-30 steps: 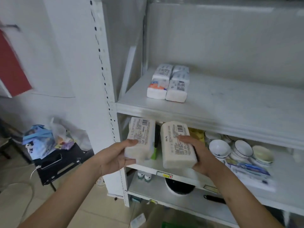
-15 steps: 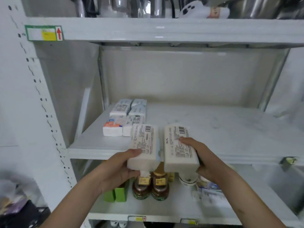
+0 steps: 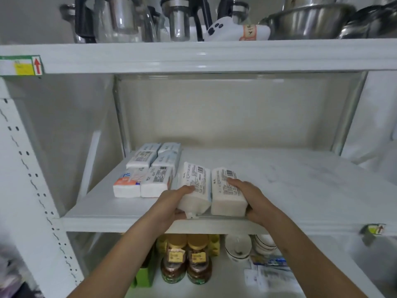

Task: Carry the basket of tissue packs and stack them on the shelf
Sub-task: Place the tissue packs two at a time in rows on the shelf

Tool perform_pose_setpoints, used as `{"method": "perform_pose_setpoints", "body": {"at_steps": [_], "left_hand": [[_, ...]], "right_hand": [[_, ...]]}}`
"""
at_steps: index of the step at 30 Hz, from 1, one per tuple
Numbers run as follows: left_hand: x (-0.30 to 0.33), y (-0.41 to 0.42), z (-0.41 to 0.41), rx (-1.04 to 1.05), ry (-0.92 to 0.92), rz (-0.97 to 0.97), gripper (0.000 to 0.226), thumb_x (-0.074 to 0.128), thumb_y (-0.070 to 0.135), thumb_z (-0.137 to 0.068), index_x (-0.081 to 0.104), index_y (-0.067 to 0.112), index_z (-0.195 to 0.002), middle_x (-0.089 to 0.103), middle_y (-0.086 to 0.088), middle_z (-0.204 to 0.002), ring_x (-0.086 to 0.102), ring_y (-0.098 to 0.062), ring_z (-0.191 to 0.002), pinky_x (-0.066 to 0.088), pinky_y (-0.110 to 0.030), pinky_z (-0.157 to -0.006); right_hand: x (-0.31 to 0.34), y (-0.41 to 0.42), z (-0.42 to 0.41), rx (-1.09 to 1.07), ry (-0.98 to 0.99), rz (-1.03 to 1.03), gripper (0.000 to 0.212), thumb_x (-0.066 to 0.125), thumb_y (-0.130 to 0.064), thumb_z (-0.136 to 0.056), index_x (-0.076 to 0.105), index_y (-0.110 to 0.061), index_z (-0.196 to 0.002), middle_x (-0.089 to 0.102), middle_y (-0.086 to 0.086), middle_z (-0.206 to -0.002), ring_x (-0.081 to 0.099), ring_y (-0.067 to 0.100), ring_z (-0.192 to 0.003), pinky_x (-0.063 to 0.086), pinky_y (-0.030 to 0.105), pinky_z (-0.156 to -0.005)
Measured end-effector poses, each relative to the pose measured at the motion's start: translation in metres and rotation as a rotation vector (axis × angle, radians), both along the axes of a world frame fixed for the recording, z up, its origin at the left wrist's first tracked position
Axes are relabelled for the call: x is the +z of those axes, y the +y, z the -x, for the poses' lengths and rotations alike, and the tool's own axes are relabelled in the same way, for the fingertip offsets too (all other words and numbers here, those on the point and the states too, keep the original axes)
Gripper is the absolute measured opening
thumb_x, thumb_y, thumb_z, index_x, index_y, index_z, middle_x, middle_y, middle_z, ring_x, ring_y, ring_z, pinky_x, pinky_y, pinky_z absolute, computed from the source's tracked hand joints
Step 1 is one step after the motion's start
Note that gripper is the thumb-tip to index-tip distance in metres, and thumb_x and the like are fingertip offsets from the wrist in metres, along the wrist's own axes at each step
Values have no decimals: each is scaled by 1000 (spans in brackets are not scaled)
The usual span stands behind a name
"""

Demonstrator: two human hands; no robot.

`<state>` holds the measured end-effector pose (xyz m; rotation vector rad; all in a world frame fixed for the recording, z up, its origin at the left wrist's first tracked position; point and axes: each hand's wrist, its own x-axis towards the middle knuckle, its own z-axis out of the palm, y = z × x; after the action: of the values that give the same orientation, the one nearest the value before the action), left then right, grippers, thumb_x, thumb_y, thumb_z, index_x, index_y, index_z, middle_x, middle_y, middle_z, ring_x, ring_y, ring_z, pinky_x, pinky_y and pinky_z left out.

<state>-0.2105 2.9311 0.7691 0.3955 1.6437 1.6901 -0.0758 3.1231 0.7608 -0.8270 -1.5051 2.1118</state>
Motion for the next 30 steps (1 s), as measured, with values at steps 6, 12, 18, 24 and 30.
{"method": "perform_pose_setpoints", "body": {"at_steps": [6, 12, 18, 24, 30], "left_hand": [[-1, 22, 23, 54, 103, 63, 79, 83, 58, -70, 62, 16, -133, 77, -5, -117, 74, -27, -105, 60, -48, -96], [-1, 14, 19, -46, 574, 220, 59, 56, 46, -101, 43, 15, -150, 49, 9, -140, 49, -13, -128, 37, -25, -104], [-24, -4, 29, -52, 1051, 325, 67, 58, 40, -101, 35, 13, -158, 41, 0, -161, 39, -15, -147, 28, -29, -123], [-24, 10, 28, 21, 955, 238, 61, 72, 31, -94, 45, 20, -147, 49, 19, -132, 49, -2, -121, 32, -14, -101], [-31, 14, 21, -23, 1098, 299, 81, 58, 31, -102, 6, 21, -164, 12, 2, -172, 14, -14, -157, 7, -15, -113]], "right_hand": [[-12, 11, 29, -188, -34, -145, 49, 81, -45, -80, 74, -8, -111, 81, 10, -104, 78, 30, -93, 61, 48, -92], [-29, -4, 28, -234, -76, -437, 60, 54, -62, -95, 60, -25, -142, 56, -4, -149, 53, 19, -137, 33, 44, -122], [-31, -14, 12, -42, -48, -625, 83, 77, -35, -90, 31, -33, -158, 49, -39, -128, 55, -27, -102, 46, 8, -95], [-35, -11, 15, -8, -126, -842, 95, 90, -19, -75, 26, -56, -133, 41, -44, -120, 42, -42, -96, 37, -9, -78], [-37, -9, 16, -140, -109, -891, 87, 94, -20, -66, 39, -48, -127, 46, -27, -124, 47, -20, -114, 42, -1, -87]]}}
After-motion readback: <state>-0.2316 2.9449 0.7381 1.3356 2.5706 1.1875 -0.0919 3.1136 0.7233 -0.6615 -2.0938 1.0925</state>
